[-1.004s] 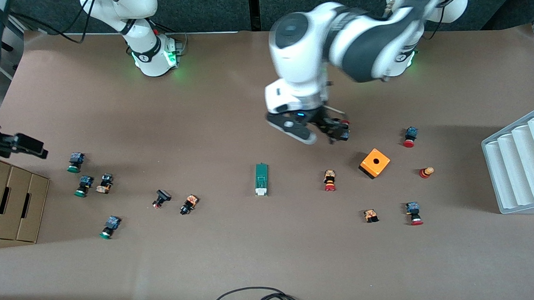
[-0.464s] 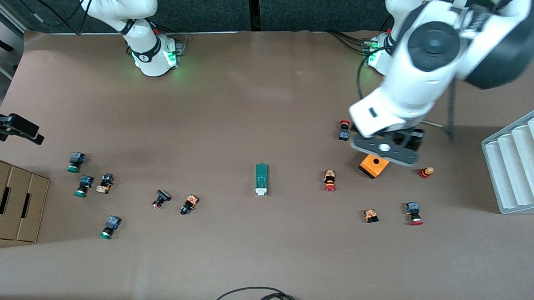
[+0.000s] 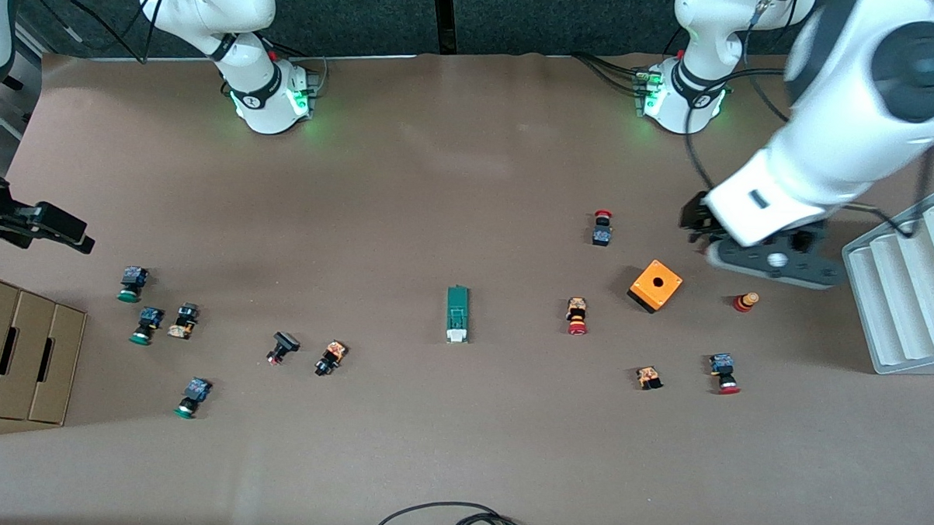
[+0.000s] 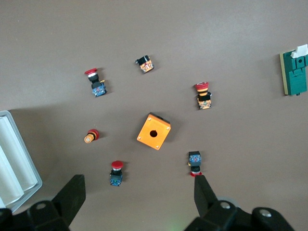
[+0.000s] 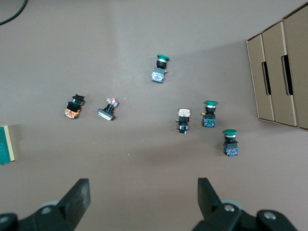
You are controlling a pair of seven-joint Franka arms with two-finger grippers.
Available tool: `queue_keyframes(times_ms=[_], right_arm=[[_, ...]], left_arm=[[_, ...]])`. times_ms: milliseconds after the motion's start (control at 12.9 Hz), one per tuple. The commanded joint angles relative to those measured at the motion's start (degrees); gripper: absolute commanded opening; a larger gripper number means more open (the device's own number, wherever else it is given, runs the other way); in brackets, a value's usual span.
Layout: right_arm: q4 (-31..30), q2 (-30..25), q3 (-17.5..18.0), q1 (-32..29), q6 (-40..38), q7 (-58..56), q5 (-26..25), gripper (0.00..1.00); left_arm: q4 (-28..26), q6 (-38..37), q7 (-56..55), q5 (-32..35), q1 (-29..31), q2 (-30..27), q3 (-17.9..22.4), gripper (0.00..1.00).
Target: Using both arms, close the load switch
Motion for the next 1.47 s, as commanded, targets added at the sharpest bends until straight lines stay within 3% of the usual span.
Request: queue_keyframes(times_ms=[0, 77, 309, 1391], right_arm=[[0.24, 0.48, 0.09, 0.23, -0.58, 1.47, 0.79, 0.99], [0.24, 0.57, 0.17, 0.23, -0.59, 1.48, 0.79, 0.99], [0.24, 0.66, 0.17, 0.23, -0.67, 1.13, 0.79, 0.99], [0.15, 1.89, 0.17, 1.99, -0.41, 0.86, -1.41, 0.99]], left_arm=[[-12.41, 3.87, 9.48, -6.23, -2.20, -9.86, 10.94, 1.00], [-15.59, 5.55, 11.78, -7.11, -4.57, -11.80, 15.69, 1.00], [-18.08, 6.09, 12.51, -7.30, -5.12, -13.49, 20.29, 1.00], [-16.77, 4.25, 8.82, -4.06, -4.51, -12.26, 20.75, 1.00]])
